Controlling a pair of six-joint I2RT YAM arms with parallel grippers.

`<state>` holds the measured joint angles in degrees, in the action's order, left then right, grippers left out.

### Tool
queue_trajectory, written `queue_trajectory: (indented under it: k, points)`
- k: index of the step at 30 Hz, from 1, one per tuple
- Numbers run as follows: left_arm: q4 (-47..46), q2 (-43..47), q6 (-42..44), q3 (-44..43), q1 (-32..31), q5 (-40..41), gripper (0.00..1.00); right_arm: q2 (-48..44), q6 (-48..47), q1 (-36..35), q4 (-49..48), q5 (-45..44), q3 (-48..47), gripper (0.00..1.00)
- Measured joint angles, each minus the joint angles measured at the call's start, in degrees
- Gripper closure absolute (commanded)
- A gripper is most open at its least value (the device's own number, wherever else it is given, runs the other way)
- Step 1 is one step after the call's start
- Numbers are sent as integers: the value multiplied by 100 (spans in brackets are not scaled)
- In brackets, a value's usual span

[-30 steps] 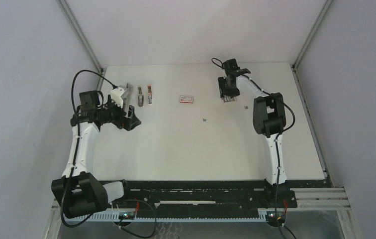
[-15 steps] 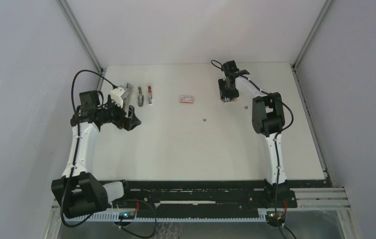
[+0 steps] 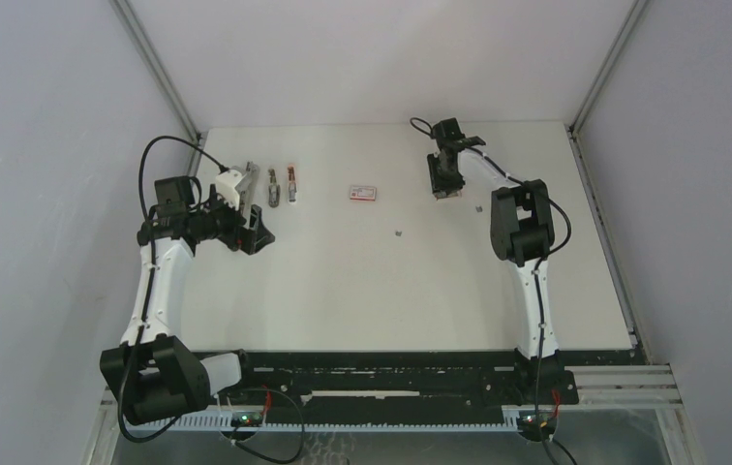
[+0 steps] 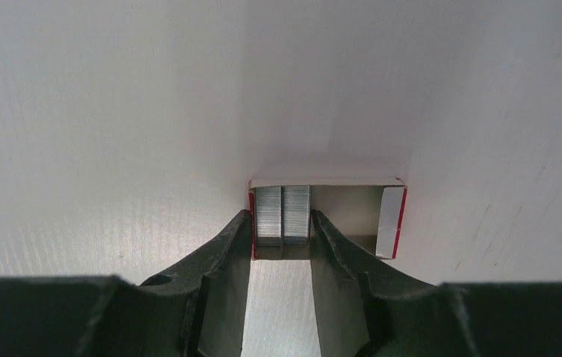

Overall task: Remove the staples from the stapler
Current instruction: Adjust the staple in the staple box.

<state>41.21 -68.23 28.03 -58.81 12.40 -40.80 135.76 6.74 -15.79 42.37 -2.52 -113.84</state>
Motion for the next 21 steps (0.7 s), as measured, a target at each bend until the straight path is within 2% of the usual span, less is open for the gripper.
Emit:
queue_trajectory:
  k: [8, 21]
  points:
    - [0, 4, 0, 0, 0, -2, 0, -308, -37, -122, -289, 17, 575, 67]
    - [0, 22, 0, 0, 0, -2, 0, -1375, -57, -837, -382, 404, 2236, 64]
